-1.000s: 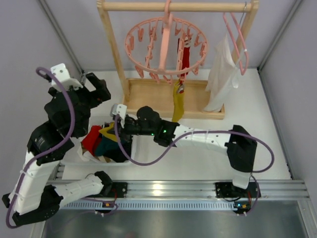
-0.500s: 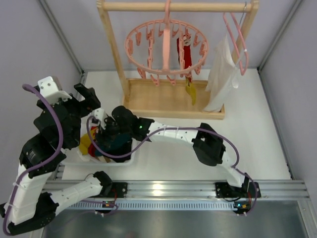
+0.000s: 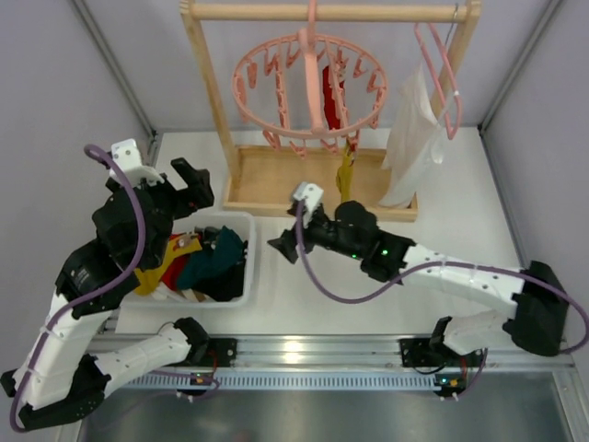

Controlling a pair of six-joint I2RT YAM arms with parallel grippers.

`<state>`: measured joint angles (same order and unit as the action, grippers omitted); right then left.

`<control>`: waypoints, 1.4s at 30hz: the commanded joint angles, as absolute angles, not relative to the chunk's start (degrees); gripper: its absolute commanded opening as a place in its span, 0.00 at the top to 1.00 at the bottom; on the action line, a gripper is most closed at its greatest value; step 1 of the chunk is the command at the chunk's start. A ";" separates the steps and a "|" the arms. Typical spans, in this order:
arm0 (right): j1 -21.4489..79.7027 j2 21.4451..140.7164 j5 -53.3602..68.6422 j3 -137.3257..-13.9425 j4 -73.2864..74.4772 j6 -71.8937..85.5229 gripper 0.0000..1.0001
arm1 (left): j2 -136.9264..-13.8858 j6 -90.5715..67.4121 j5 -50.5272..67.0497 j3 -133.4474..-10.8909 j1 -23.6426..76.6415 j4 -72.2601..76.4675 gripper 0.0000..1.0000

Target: Remove the socks clipped to the hanger

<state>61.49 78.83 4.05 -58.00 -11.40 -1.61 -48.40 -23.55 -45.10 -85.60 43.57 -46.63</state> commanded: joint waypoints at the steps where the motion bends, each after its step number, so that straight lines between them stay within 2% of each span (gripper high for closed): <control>1: 56.70 67.62 -4.12 -48.03 -12.14 4.90 0.14 | -49.83 -26.45 -39.38 -84.03 43.42 -43.86 0.02; 2: 55.12 62.19 -5.09 -45.81 -10.91 5.97 0.15 | -50.01 -26.63 -38.24 -82.81 43.42 -43.51 0.02; 6: 44.68 52.75 -5.27 -38.94 -4.60 8.26 0.14 | -51.15 -27.16 -36.31 -80.78 43.42 -42.89 0.02; 10: 37.28 51.15 -6.15 -40.33 2.45 8.35 0.07 | -52.21 -27.07 -35.07 -79.63 43.42 -42.98 0.02; 15: 30.16 53.70 -2.64 -40.69 0.62 8.26 0.05 | -52.12 -26.46 -34.54 -78.22 43.42 -43.07 0.02; 23: 29.53 62.38 -0.27 -42.80 -12.45 5.89 0.09 | -50.45 -24.70 -34.89 -76.29 43.42 -43.15 0.02; 30: 29.71 70.22 -3.42 -42.54 -26.51 4.13 0.21 | -50.80 -24.17 -34.98 -75.32 43.42 -43.15 0.02; 37: 29.62 77.95 -6.50 -43.68 -35.59 1.15 0.23 | -51.68 -23.38 -35.60 -75.15 43.42 -43.07 0.02; 42: 29.71 82.26 -7.38 -45.88 -35.59 -1.76 0.22 | -52.99 -22.24 -35.24 -75.32 43.42 -43.15 0.02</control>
<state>30.20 81.12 -5.85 -42.61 -29.41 0.93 -52.14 -23.79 -35.18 -75.31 43.57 -45.52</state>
